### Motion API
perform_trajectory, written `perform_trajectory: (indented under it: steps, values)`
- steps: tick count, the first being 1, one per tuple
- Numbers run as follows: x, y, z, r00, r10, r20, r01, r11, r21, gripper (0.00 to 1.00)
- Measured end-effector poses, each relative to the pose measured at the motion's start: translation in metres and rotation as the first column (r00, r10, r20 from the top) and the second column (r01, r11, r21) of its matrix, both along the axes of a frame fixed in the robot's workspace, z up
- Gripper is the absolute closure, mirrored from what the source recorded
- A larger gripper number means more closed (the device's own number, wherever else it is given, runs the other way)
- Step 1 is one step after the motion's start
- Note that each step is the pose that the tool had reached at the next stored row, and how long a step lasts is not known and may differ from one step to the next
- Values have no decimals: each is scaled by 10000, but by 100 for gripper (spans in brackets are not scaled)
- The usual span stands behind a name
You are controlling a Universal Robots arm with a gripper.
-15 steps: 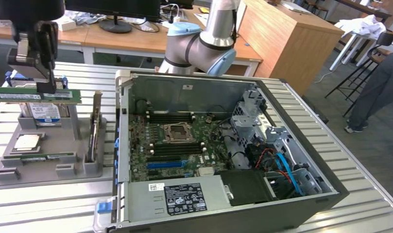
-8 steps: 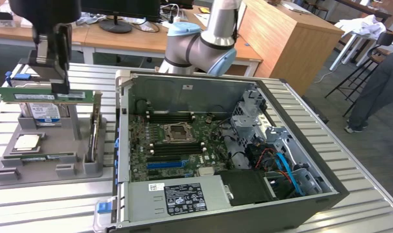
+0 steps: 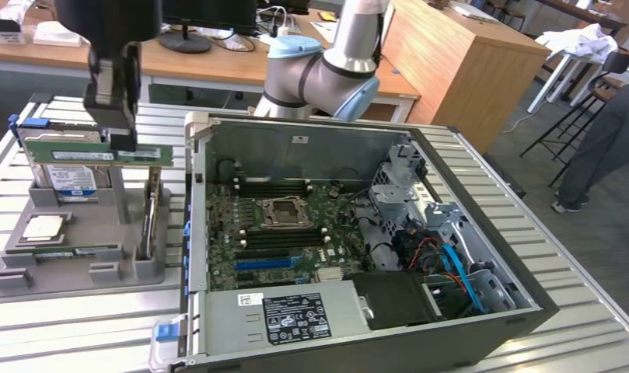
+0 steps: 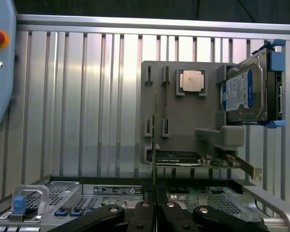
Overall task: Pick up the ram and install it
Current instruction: 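Pick up the ram and move it above insertion slot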
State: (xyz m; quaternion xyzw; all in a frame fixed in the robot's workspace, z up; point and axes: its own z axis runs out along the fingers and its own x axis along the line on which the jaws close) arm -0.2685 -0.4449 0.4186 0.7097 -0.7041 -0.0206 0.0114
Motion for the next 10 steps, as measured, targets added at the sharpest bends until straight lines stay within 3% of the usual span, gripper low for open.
perform_trajectory:
  steps: [10]
  values:
    - [352,0,1,10000,-1,-5,1,10000,-1,88]
